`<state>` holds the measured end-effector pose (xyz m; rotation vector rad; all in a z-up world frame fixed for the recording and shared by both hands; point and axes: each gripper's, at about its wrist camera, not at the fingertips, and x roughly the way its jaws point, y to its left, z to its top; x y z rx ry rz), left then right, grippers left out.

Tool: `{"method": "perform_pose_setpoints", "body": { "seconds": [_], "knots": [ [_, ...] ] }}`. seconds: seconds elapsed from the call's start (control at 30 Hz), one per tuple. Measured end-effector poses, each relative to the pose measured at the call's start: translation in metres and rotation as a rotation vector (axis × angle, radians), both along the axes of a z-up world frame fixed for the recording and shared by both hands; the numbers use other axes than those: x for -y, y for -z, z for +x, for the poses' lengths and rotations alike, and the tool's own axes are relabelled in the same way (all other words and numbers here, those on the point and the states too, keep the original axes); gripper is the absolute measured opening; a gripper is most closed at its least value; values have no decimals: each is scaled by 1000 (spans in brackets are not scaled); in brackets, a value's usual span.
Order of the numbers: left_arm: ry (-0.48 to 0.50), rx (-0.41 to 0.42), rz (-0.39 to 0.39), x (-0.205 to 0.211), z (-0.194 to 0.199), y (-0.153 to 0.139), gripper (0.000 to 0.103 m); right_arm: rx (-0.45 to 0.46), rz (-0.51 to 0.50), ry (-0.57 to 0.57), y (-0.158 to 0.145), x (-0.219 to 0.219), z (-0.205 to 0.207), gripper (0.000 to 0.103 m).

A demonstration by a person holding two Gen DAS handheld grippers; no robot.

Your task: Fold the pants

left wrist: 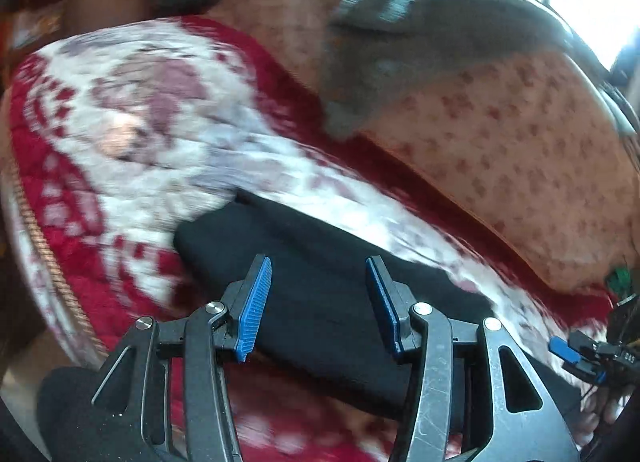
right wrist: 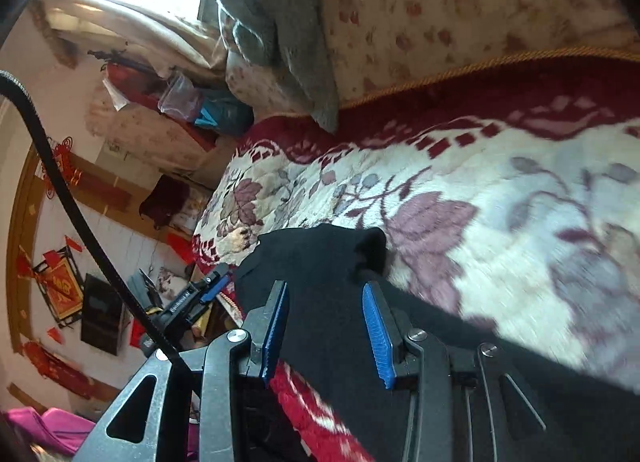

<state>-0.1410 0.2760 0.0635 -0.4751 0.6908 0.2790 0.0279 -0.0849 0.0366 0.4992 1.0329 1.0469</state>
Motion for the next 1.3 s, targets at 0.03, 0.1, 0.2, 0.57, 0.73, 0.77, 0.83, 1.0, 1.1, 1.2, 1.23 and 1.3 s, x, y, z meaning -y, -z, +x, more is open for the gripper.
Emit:
{"method": "perform_pose_setpoints", "body": {
  "seconds": [0.03, 0.1, 0.2, 0.57, 0.73, 0.77, 0.83, 1.0, 1.1, 1.2, 1.23, 1.3],
  "knots": [
    [44, -3, 8, 13, 5, 0, 49, 4, 4, 21, 0, 10, -7, 37],
    [114, -9, 14, 38, 14, 0, 49, 5, 11, 63, 1, 28, -18, 37],
    [245, -36, 5, 77, 29, 6, 49, -13, 26, 129, 9, 59, -34, 42],
    [615, -111, -16, 213, 58, 14, 49, -36, -34, 392, 28, 185, -96, 43],
    [756, -121, 26, 264, 66, 14, 49, -56, -56, 496, 30, 231, -121, 44],
    [783, -117, 41, 275, 68, 13, 49, -60, -57, 508, 30, 237, -125, 44],
    [815, -118, 63, 291, 70, 12, 53, -68, -66, 534, 32, 250, -134, 44],
    [869, -125, 99, 321, 77, 13, 61, -100, -72, 592, 40, 268, -145, 44],
    [891, -119, 132, 332, 81, 12, 61, -124, -75, 632, 43, 278, -151, 46],
    [899, -110, 153, 340, 84, 10, 61, -136, -75, 643, 46, 281, -154, 48],
    [900, -107, 160, 342, 85, 10, 61, -139, -77, 645, 46, 281, -153, 48],
    [903, -98, 173, 346, 85, 9, 61, -143, -72, 653, 48, 281, -152, 48]
  ]
}}
